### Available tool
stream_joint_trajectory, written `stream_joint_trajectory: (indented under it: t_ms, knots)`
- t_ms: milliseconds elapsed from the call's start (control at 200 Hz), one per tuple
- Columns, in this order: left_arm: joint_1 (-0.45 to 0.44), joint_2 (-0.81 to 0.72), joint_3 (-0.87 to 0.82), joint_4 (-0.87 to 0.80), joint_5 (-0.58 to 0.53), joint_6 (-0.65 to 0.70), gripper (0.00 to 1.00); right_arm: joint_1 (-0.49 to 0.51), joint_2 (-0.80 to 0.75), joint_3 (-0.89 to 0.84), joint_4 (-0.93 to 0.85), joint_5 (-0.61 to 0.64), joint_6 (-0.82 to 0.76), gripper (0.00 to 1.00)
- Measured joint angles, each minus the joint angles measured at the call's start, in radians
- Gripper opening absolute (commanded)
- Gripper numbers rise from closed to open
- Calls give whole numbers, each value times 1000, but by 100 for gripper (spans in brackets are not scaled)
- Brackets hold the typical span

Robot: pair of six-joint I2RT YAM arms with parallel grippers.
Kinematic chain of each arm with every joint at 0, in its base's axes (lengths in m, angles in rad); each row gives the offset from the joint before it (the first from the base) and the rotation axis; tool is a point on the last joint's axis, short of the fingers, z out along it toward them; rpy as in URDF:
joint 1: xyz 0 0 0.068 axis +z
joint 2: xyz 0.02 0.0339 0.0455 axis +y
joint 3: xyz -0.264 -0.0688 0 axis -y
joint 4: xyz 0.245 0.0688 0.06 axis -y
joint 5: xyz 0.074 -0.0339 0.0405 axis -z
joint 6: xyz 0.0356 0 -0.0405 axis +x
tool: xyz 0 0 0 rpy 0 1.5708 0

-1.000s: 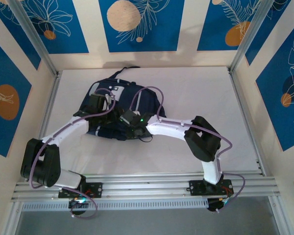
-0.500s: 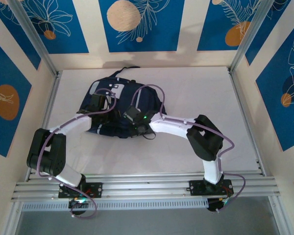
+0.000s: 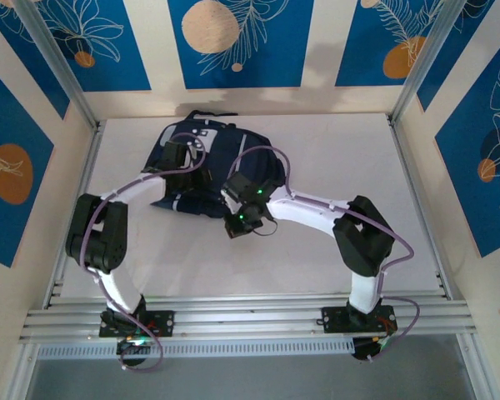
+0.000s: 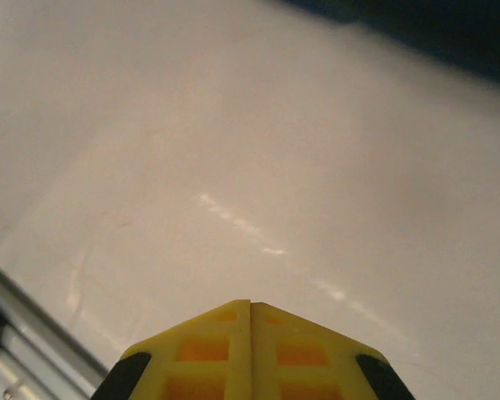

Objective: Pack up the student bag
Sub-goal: Zip the student bag at the top-center of the table.

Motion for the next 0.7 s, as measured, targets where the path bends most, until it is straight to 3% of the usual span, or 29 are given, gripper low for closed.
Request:
stream_joint_trajectory:
  t_ms: [185,280,385,520,700]
  knots:
    - [2,10,20,-8,0,18,12,1,18,5,-23,9,1,0]
    - [3,-1,-2,4,1,25,0,-48,15,5,-20,10,10,19]
    - [4,-22,-34,27,2,29,0,-117,-2,5,-4,8,14,34]
    - [8,-38,-69,55,16,20,0,-185,-13,17,36,13,16,43]
    - [12,-77,-119,83,47,-16,0,-212,14,66,89,17,20,46]
